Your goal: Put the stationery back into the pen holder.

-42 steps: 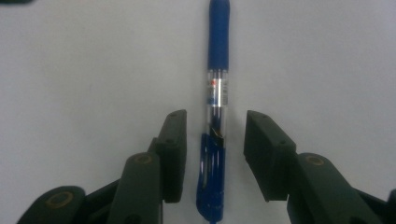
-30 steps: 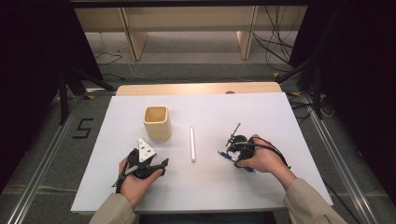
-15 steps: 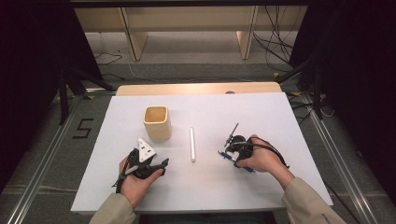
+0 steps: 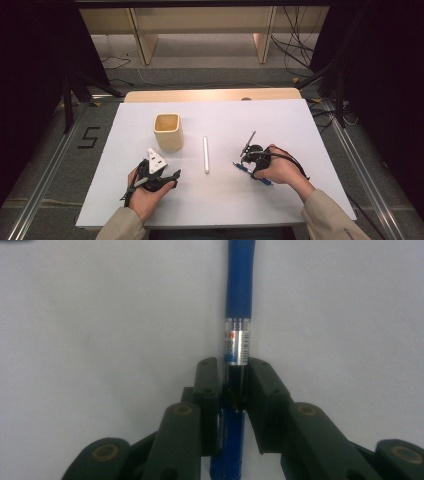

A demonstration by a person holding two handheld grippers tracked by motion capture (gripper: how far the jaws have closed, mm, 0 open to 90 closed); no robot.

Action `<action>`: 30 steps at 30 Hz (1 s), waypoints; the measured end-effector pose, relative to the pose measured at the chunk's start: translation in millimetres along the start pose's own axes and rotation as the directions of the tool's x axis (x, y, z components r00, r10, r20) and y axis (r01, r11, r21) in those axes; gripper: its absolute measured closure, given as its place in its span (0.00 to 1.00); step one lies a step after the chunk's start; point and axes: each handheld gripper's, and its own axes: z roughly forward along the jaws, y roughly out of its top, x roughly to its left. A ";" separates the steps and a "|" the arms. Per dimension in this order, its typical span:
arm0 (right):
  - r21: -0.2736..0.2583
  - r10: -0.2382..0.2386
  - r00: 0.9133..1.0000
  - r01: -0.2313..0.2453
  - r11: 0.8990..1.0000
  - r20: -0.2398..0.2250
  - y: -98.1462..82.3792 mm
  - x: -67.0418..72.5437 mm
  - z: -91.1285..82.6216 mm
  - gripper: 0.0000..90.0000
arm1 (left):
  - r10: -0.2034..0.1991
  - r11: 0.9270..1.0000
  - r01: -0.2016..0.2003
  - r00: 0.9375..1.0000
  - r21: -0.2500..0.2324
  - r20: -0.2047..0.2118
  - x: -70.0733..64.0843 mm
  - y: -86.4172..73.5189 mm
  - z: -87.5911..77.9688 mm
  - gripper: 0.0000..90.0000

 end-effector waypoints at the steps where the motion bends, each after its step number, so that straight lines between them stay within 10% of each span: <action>1: 0.002 0.002 1.000 -0.002 1.000 -0.002 0.0 -0.2 0.0 0.85 | 0.000 1.000 0.000 1.000 -0.001 0.000 0.0 -0.1 0.1 0.38; 30: -0.062 0.054 0.998 -0.055 0.997 -0.026 -4.5 -2.4 -4.3 0.88 | -0.001 1.000 0.001 1.000 -0.003 0.000 0.1 -0.3 0.1 0.38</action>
